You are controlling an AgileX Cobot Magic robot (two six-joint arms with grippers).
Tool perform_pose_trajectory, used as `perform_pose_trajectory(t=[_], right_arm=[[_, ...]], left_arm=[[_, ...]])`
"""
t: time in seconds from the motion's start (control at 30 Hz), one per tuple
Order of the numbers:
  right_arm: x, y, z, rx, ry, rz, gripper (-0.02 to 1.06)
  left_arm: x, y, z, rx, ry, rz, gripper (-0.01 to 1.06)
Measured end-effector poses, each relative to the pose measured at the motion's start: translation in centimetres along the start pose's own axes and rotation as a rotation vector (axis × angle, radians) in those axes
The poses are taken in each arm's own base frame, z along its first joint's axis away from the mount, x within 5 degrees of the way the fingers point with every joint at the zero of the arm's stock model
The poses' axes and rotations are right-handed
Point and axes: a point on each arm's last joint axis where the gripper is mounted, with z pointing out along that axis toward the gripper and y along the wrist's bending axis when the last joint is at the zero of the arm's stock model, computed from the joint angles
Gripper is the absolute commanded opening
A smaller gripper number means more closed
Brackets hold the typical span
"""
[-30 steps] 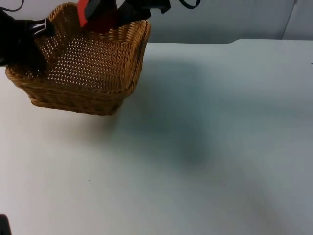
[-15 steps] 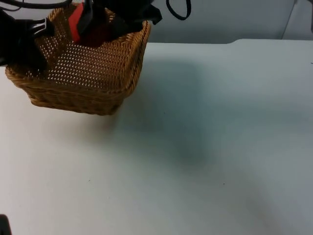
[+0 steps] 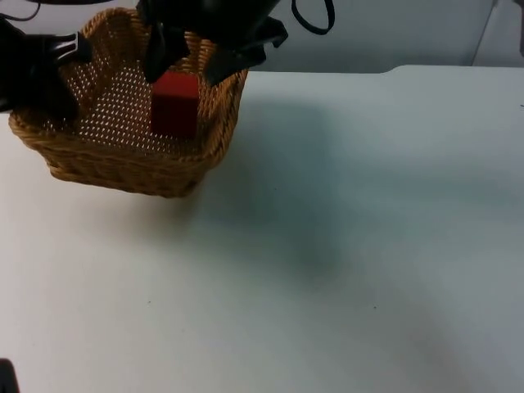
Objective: Pick up the basket with the left hand and place the cube into the basket with the right hand.
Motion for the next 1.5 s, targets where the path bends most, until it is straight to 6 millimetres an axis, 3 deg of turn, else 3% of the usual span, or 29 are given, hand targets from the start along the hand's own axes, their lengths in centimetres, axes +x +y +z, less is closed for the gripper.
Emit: perform_pose_trajectory(t=[0.17, 0.27, 0.3, 0.43, 0.47, 0.57, 0.67, 0.73, 0.8, 0.83, 0.87, 0.9, 1.2, 1.5], right_arm=[[-0.7, -0.5, -0.6, 0.056, -0.053, -0.009, 0.75], [-2.2, -2.3, -3.4, 0.177, -0.139, 0.018, 0.75], [-2.2, -2.3, -3.4, 0.177, -0.139, 0.018, 0.75], [-3.5, -5.8, -8.8, 0.346, -0.224, 0.111, 0.73], [-3.5, -5.8, -8.8, 0.346, -0.224, 0.111, 0.73], [-3.9, -8.5, -12.6, 0.480, -0.293, 0.172, 0.71], [-3.7, -10.5, -14.9, 0.515, -0.330, 0.251, 0.67], [-3.6, -11.8, -16.5, 0.547, -0.352, 0.284, 0.51], [-3.5, -12.7, -18.0, 0.574, -0.379, 0.321, 0.25], [-3.5, -12.7, -18.0, 0.574, -0.379, 0.321, 0.07], [-3.4, -13.2, -18.6, 0.591, -0.388, 0.339, 0.07], [-3.3, -13.7, -19.2, 0.606, -0.402, 0.360, 0.00], [-2.5, -16.5, -21.4, 0.848, -0.413, 0.367, 0.00], [-2.4, -16.8, -21.9, 0.917, -0.414, 0.353, 0.00]], left_arm=[[0.0, 0.0, 0.1, 0.000, 0.001, -0.001, 0.00], [0.0, 0.0, 0.1, 0.000, 0.001, -0.001, 0.00], [0.0, 0.0, 0.1, 0.000, 0.001, -0.001, 0.00], [0.0, 0.0, 0.1, 0.000, 0.001, -0.001, 0.00], [0.0, 0.0, 0.1, 0.000, 0.001, -0.001, 0.00], [0.0, 0.0, 0.1, -0.001, 0.000, -0.001, 0.00], [0.0, 0.0, 0.1, -0.001, 0.000, -0.001, 0.00], [0.0, 0.0, 0.1, -0.003, -0.002, -0.001, 0.00], [0.0, 0.0, 0.1, -0.003, -0.002, -0.001, 0.00], [0.0, 0.0, 0.1, -0.003, -0.002, -0.001, 0.00], [0.0, 0.0, 0.1, -0.003, -0.002, -0.001, 0.00], [0.0, 0.1, 0.1, -0.003, -0.003, -0.001, 0.00], [-0.1, 0.1, 0.1, -0.007, -0.008, -0.001, 0.00], [-0.3, 0.3, 0.0, -0.029, -0.038, -0.001, 0.00]])
